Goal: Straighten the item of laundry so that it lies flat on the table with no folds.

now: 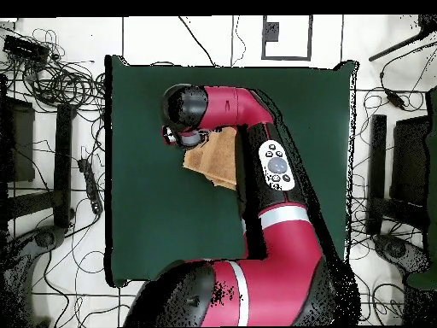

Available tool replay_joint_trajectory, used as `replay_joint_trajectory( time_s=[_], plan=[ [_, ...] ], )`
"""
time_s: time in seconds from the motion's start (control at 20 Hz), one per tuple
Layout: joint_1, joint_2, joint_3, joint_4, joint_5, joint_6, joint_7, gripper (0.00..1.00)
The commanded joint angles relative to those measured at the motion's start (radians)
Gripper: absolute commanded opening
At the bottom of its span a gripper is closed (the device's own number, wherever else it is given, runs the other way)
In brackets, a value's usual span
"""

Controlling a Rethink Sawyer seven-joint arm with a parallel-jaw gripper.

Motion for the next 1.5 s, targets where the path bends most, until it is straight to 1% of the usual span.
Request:
replay_joint_trajectory(
  time_s=[0.05, 0.15, 0.35, 0.55, 0.75, 0.85, 1.0, 1.25, 1.35, 1.5],
  plan=[
    [0.006, 0.057, -0.003, 0.023, -0.018, -0.001, 0.028, 0.0],
    [0.004, 0.06, 0.0, 0.035, -0.01, -0.02, 0.05, 0.0],
    [0.005, 0.066, -0.005, 0.04, -0.028, -0.044, 0.04, 0.0],
    [0.008, 0.075, -0.004, 0.046, -0.02, -0.055, 0.063, 0.0],
    [0.019, 0.129, -0.011, 0.003, -0.042, -0.046, 0.049, 0.0],
    [0.028, 0.168, -0.013, -0.039, -0.056, -0.026, 0.029, 0.0],
    [0.043, 0.244, -0.003, -0.12, -0.036, 0.042, 0.033, 0.0],
    [0.067, 0.331, 0.007, -0.234, -0.022, 0.084, 0.04, 0.0],
    [0.072, 0.341, 0.005, -0.247, -0.022, 0.083, 0.041, 0.0],
    [0.07, 0.336, 0.004, -0.231, -0.005, 0.063, 0.053, 0.0]
  ],
)
